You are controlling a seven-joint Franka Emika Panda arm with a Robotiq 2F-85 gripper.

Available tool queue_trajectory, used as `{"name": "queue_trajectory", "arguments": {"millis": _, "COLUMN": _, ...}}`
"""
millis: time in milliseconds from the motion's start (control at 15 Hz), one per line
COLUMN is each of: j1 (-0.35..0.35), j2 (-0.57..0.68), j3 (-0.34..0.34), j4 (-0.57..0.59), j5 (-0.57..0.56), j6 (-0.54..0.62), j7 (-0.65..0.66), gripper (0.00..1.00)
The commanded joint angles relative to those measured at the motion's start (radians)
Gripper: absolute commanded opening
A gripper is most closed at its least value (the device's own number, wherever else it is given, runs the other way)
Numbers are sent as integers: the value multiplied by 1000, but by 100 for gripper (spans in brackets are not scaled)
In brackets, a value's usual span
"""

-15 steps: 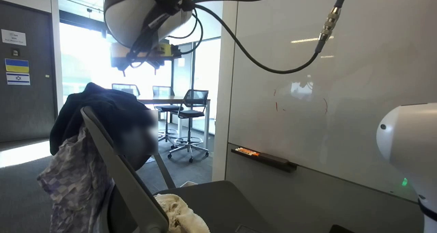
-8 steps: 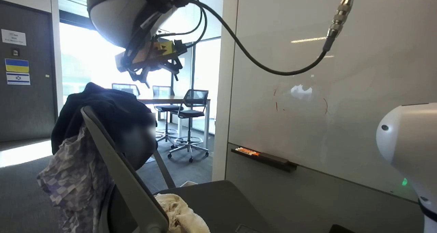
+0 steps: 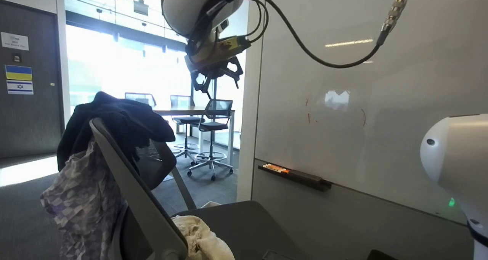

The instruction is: Put the clothing onto the backrest of the chair

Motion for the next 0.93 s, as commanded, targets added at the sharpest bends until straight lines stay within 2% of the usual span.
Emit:
{"name": "queue_trajectory", "arguments": {"millis": 0, "j1": 18, "j2": -145, "j3": -68, "j4": -120, "j5": 21, "j6": 113, "j7": -126, "gripper": 100}}
{"name": "queue_trajectory", "arguments": {"millis": 133, "j1": 8, "j2": -169, "j3": -96, "j4": -197, "j5": 79, "j6": 174, "j7": -212, "gripper": 100}}
{"name": "queue_trajectory", "arguments": {"millis": 267, "j1": -22, "j2": -176, "j3": -87, "j4": -304, "j5": 166, "j6": 258, "j7": -307, "gripper": 100}}
{"name": "queue_trajectory", "arguments": {"millis": 333, "j1": 2, "j2": -248, "j3": -92, "j4": -355, "j5": 127, "j6": 283, "j7": -297, "gripper": 100}}
{"name": "queue_trajectory", "arguments": {"millis": 600, "j1": -32, "j2": -359, "j3": -28, "j4": -536, "j5": 112, "j6": 399, "j7": -386, "gripper": 100}}
{"name": "queue_trajectory", "arguments": {"millis": 867, "j1": -23, "j2": -445, "j3": 23, "j4": -636, "j5": 98, "j6": 439, "j7": -475, "gripper": 100}}
